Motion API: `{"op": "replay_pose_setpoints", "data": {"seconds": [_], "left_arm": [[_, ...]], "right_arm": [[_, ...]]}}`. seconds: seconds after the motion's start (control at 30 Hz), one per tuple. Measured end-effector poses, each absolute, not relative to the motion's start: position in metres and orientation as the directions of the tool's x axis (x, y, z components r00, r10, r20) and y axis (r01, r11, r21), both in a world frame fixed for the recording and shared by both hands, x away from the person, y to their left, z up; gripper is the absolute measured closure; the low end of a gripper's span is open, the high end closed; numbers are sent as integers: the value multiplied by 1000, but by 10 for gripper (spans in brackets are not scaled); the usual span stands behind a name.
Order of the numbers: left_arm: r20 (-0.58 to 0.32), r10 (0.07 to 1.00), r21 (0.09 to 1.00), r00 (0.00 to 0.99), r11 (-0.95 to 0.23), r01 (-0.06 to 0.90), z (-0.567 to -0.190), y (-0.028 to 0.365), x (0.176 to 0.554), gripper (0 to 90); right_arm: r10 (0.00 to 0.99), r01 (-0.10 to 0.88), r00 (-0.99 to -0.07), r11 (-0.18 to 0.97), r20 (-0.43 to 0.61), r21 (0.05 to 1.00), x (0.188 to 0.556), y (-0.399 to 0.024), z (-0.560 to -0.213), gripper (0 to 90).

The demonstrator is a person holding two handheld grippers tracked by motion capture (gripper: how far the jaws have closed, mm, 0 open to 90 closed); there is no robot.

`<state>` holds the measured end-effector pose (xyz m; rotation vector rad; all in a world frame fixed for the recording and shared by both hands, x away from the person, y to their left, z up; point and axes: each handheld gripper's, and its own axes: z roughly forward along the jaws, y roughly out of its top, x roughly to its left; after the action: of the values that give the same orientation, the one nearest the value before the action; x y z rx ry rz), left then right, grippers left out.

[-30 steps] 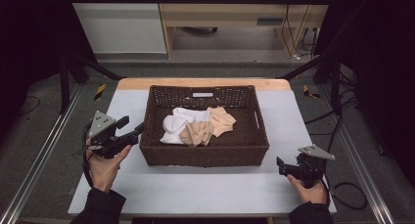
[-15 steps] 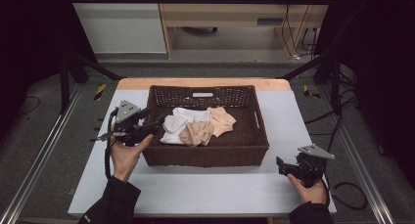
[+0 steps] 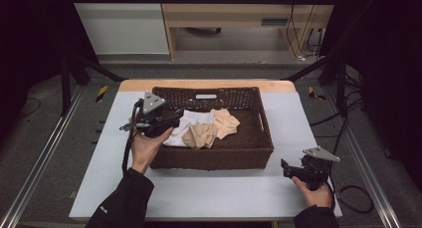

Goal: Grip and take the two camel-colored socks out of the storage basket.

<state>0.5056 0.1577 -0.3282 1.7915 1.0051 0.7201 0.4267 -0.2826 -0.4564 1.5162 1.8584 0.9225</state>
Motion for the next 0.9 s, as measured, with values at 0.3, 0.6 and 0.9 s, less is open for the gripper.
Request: {"op": "replay_pose_setpoints", "data": {"seconds": [0.3, 0.6, 0.9], "left_arm": [[14, 860, 911, 510, -221, 347, -336, 141, 531, 414], [12, 859, 892, 511, -240, 382, -357, 129, 550, 398], [13, 862, 867, 506, -262, 424, -381, 128, 559, 391]], "right_arm": [[980, 590, -199, 121, -2, 798, 427, -284, -457, 46], [980, 593, -198, 123, -3, 796, 428, -284, -457, 46], [979, 595, -201, 128, -6, 793, 429, -283, -458, 47]]}}
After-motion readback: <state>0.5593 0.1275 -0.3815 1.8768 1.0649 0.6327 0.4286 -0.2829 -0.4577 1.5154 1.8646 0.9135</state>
